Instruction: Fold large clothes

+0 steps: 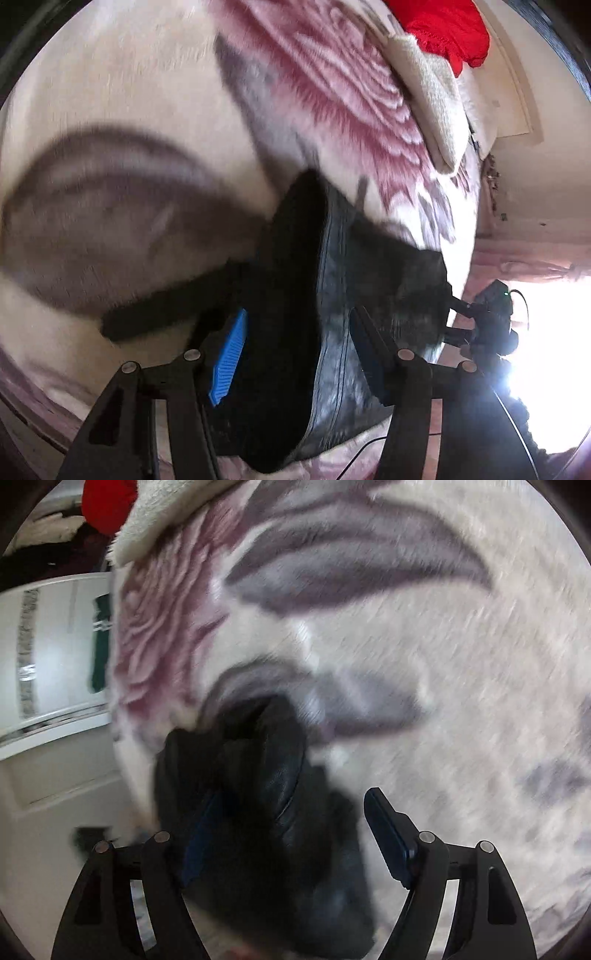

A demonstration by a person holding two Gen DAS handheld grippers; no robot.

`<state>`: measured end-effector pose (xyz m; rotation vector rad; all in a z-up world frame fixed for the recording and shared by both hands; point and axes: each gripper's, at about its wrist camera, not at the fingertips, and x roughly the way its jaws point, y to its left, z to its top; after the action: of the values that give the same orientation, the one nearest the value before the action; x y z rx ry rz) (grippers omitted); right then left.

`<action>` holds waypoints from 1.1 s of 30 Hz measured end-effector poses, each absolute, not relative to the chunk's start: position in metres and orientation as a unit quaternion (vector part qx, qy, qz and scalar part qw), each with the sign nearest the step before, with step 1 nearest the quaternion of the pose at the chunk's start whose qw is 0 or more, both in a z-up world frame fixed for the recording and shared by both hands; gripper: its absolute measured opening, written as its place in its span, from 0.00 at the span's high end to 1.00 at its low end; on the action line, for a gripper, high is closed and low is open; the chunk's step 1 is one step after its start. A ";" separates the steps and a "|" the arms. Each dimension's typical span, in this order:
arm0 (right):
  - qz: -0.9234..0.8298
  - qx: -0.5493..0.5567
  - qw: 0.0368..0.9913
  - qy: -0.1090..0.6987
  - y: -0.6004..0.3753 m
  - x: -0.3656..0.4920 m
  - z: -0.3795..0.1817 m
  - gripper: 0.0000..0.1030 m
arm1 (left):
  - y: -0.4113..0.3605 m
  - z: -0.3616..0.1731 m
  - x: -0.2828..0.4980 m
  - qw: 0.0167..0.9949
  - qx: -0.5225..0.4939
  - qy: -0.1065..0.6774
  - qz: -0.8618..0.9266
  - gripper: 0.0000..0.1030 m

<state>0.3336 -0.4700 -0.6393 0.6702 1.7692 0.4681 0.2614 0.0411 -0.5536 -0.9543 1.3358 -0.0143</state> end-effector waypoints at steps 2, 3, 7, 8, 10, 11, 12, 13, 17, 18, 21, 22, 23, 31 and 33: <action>0.215 0.290 0.544 0.757 -0.473 0.319 -0.641 0.05 | 0.033 -0.563 0.251 0.671 -0.438 0.598 -0.022 0.46; 0.222 0.287 0.538 0.761 -0.474 0.311 -0.644 0.04 | 0.029 -0.566 0.249 0.672 -0.437 0.597 -0.025 0.43; 0.271 0.333 0.472 0.770 -0.471 0.279 -0.677 0.00 | 0.022 -0.578 0.248 0.678 -0.442 0.587 -0.028 0.37; 0.275 0.360 0.454 0.767 -0.469 0.275 -0.688 0.00 | 0.023 -0.581 0.249 0.676 -0.446 0.585 -0.031 0.37; 0.283 0.398 0.429 0.759 -0.460 0.270 -0.705 0.00 | 0.026 -0.582 0.252 0.674 -0.454 0.582 -0.034 0.36; 0.289 0.404 0.426 0.756 -0.454 0.269 -0.709 0.00 | 0.027 -0.582 0.251 0.673 -0.455 0.582 -0.038 0.36; 0.293 0.404 0.429 0.753 -0.447 0.268 -0.710 0.00 | 0.029 -0.584 0.252 0.672 -0.458 0.581 -0.043 0.36; 0.298 0.404 0.432 0.749 -0.443 0.267 -0.710 0.00 | 0.030 -0.585 0.251 0.671 -0.461 0.579 -0.048 0.36; 0.302 0.397 0.462 0.733 -0.421 0.261 -0.708 0.06 | 0.036 -0.590 0.250 0.666 -0.476 0.572 -0.053 0.36; 0.294 0.396 0.470 0.732 -0.419 0.259 -0.705 0.17 | 0.038 -0.589 0.250 0.664 -0.477 0.573 -0.053 0.36; 0.263 0.408 0.479 0.731 -0.419 0.255 -0.698 0.35 | 0.043 -0.581 0.242 0.663 -0.489 0.565 -0.043 0.36; 0.259 0.415 0.478 0.730 -0.420 0.254 -0.695 0.35 | 0.045 -0.575 0.237 0.663 -0.496 0.559 -0.036 0.36; 0.251 0.421 0.476 0.730 -0.421 0.251 -0.693 0.35 | 0.047 -0.567 0.228 0.669 -0.501 0.549 -0.026 0.36; 0.246 0.426 0.462 0.738 -0.418 0.250 -0.707 0.22 | 0.012 -0.542 0.124 0.641 -0.582 0.497 0.059 0.36; 0.246 0.425 0.458 0.741 -0.412 0.250 -0.709 0.17 | -0.009 -0.553 0.128 0.624 -0.607 0.489 0.043 0.36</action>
<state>0.2504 -0.4119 -0.7087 1.0475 1.8262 0.6057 0.1276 -0.0092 -0.5533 -1.3937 1.1230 0.0994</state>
